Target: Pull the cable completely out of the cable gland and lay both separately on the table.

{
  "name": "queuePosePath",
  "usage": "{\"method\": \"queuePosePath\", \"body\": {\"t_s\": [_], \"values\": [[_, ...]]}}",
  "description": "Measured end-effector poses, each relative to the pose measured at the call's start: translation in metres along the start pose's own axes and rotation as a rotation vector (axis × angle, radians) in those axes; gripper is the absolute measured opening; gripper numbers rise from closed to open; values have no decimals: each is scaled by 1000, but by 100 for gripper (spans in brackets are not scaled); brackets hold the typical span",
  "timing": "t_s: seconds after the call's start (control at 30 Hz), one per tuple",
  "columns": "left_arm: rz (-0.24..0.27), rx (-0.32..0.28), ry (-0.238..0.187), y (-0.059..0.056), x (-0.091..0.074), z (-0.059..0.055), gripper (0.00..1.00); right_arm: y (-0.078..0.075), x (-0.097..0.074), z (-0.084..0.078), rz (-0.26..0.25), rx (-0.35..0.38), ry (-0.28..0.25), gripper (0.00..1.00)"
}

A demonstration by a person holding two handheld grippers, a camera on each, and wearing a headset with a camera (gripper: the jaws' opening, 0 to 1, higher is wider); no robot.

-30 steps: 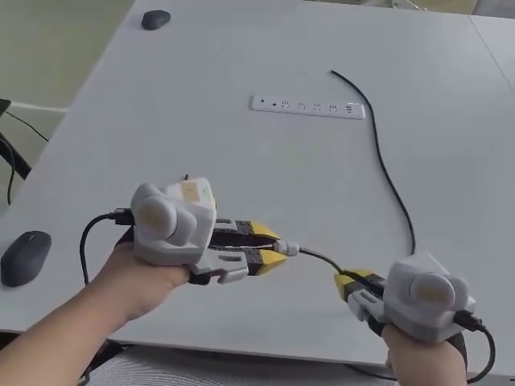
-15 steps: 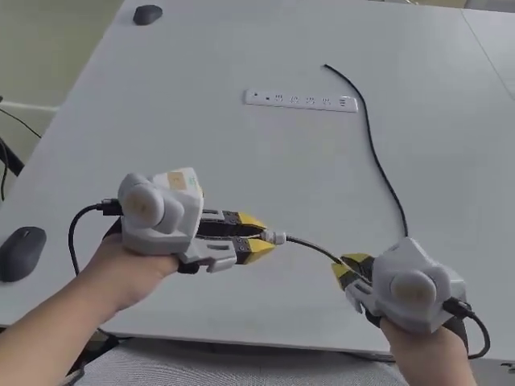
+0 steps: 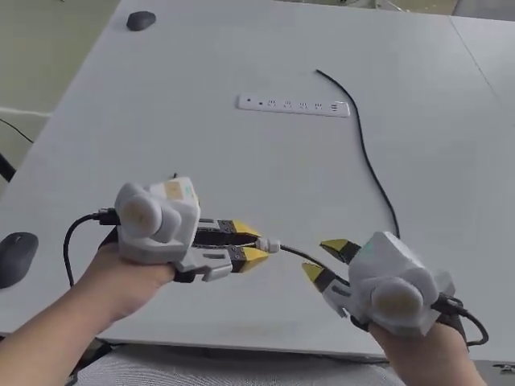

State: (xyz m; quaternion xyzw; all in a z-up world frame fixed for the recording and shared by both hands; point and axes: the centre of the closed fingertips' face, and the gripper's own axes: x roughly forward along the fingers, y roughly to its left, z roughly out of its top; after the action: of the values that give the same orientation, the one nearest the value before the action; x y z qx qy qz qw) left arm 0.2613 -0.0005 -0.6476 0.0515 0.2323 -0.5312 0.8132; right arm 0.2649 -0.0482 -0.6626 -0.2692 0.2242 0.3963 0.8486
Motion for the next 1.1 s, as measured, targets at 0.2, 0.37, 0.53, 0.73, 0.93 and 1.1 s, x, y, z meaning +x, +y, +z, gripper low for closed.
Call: {"method": "queuePosePath", "body": {"t_s": [0.2, 0.37, 0.53, 0.73, 0.93, 1.1], "values": [[2, 6, 9, 3, -2, 0, 15, 7, 5, 20, 21, -76, -13, 13], [-1, 12, 12, 4, -2, 2, 15, 10, 14, 25, 43, -102, 0, 9], [-11, 13, 13, 3, 1, 3, 15, 11, 20, 27, 52, -121, 2, 9], [-15, 11, 16, 2, 4, 3, 15, 11, 21, 25, 48, -135, 5, 4], [-21, 12, 23, 2, 5, 1, 15, 14, 23, 22, 54, -126, 5, 1], [-29, 11, 24, 1, 4, 0, 15, 15, 24, 20, 60, -96, 5, 0]]}}
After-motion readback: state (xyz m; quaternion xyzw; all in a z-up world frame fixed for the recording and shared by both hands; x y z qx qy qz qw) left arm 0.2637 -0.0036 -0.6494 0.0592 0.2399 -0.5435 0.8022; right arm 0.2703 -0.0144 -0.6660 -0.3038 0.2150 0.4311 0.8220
